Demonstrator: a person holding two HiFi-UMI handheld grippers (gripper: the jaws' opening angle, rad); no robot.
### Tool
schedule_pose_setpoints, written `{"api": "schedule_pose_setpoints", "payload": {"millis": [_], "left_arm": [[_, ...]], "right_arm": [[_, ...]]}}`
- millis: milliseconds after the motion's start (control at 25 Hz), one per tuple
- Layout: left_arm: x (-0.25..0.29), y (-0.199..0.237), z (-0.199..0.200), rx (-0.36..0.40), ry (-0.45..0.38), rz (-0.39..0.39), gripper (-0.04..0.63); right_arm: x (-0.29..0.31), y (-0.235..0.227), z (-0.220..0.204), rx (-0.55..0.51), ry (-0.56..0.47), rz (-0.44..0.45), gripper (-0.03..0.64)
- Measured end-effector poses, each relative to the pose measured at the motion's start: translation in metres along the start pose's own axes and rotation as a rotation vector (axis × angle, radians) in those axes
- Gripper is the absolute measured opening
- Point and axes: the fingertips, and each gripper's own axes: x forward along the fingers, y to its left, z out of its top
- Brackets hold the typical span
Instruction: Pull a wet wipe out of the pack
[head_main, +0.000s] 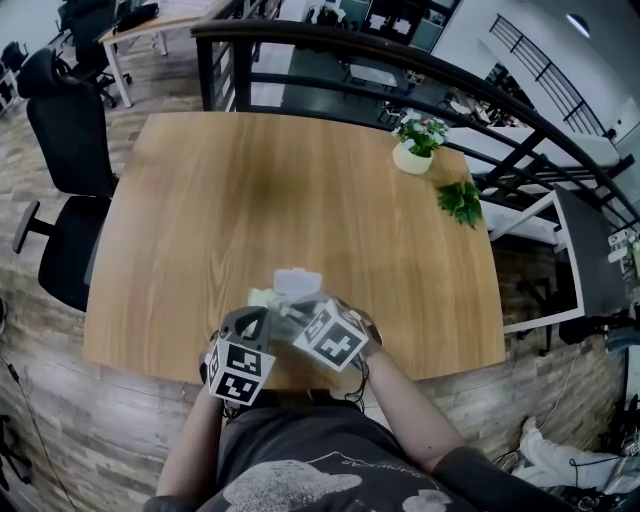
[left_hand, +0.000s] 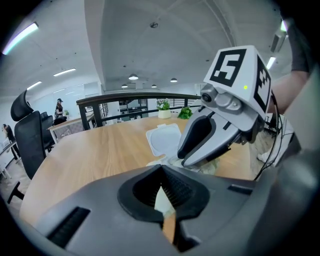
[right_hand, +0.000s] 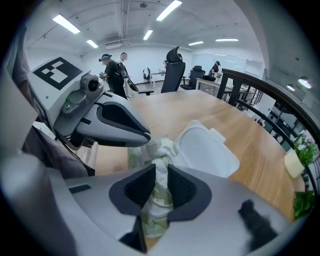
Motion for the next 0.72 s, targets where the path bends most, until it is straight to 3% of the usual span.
{"api": "schedule_pose_setpoints", "payload": {"millis": [280,720], "left_arm": [[0.0004,-0.0002,-0.001,0.004,-0.003,-0.012,0.014],[0.0005,-0.0003,-0.0004,0.011,-0.004,-0.02,0.014]], "right_arm": [[0.0055,0.0004,-0.0023,-0.007,0.097,0.023,0.071],[0.0002,0.0009,0.0021,-0.069,0.021,-0.021,0.028]]}}
